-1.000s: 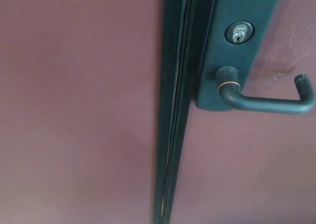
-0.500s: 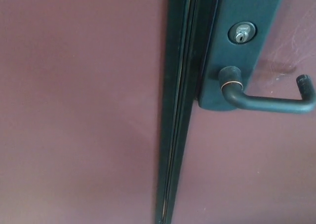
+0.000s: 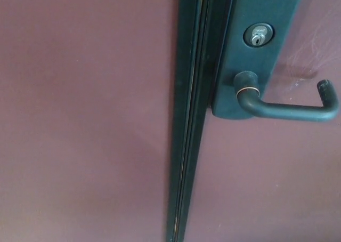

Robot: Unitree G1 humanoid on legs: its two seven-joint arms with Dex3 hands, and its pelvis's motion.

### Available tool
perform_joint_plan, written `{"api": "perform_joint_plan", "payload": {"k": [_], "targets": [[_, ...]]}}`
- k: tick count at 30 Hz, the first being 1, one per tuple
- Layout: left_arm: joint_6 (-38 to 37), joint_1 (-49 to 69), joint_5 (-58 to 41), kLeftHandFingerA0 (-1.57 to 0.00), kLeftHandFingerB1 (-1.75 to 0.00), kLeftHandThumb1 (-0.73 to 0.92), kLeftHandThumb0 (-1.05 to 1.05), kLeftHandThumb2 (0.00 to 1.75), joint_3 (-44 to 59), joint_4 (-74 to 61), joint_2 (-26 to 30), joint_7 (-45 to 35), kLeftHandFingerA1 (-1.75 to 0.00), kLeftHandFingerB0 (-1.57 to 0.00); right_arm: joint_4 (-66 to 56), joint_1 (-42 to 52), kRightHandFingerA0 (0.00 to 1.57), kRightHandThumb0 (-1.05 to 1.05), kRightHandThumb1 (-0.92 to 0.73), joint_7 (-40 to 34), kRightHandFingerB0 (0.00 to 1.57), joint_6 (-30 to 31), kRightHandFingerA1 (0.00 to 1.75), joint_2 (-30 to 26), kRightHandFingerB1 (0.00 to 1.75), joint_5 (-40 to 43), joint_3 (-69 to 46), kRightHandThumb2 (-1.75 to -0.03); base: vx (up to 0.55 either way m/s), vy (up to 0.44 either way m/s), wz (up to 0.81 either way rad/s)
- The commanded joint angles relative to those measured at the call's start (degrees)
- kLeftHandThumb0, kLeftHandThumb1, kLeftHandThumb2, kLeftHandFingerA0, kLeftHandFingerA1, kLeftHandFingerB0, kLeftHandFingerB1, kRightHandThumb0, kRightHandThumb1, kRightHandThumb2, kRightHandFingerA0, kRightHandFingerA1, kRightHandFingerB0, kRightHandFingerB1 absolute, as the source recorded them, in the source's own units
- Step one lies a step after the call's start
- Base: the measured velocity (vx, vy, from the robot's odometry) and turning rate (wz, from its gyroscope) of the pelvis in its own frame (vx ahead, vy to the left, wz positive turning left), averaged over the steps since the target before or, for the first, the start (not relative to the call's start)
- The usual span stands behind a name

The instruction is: The robot walks towards the door handle and put its right hand on it and twist the handle

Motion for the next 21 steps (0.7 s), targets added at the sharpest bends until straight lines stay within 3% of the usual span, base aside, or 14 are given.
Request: {"api": "perform_joint_plan", "payload": {"k": [1,11,12,15,18,19,21], "targets": [[-0.09,0.43,0.82,-0.73,-0.41,0.58,-0.31,0.58,-0.19,-0.06,0.03,-0.72,-0.50,-0.52,-0.08,0.36,0.79,-0.26,-0.64,1.27,0.62,-0.30,0.63,-0.53,0.45,2.21,-2.22,-0.59,0.00,0.000,0.00],[0.48,0.23,0.50,-0.74,-0.41,0.58,-0.31,0.58,0.34,0.12,0.54,-0.69,-0.51,-0.52,-12.54,3.96,0.77,-0.31,-0.63,1.33,0.62,-10.01,0.58,-1.48,0.45,9.97,-14.28,-0.59,0.00,0.000,0.00],[0.20,0.26,0.63,-0.74,-0.40,0.58,-0.32,0.58,0.15,-0.10,0.70,-1.00,-0.51,-0.52,-24.54,10.70,0.76,-0.32,-0.62,4.76,0.63,-15.09,0.58,-2.30,0.46,12.88,-16.59,-0.59,0.00,0.000,0.00],[0.08,0.47,0.46,-0.73,-0.41,0.58,-0.32,0.58,0.30,-0.13,1.02,-1.29,-0.51,-0.52,-36.98,16.90,0.76,-0.32,-0.61,7.59,0.63,-15.79,0.58,-2.23,0.46,14.80,-18.12,-0.59,0.00,0.000,0.00],[0.08,0.47,0.45,-0.73,-0.41,0.58,-0.32,0.58,0.30,-0.13,1.02,-1.29,-0.51,-0.52,-39.54,17.89,0.76,-0.32,-0.61,7.91,0.63,-14.20,0.58,-1.71,0.46,14.73,-18.42,-0.59,0.00,0.000,0.00],[-0.49,0.73,0.97,-0.73,-0.40,0.58,-0.32,0.58,-0.19,-0.28,1.23,-0.93,-0.51,-0.52,-61.41,25.64,0.64,-0.33,-0.59,13.76,0.61,-13.61,0.50,-4.15,0.45,22.04,-21.53,-0.58,0.00,0.000,0.00],[-0.51,0.72,0.98,-0.73,-0.40,0.58,-0.32,0.58,-0.21,-0.28,1.23,-0.82,-0.51,-0.52,-66.28,27.07,0.61,-0.33,-0.59,14.84,0.59,-12.43,0.49,-4.50,0.44,23.52,-22.38,-0.58,0.00,0.000,0.00]]}}
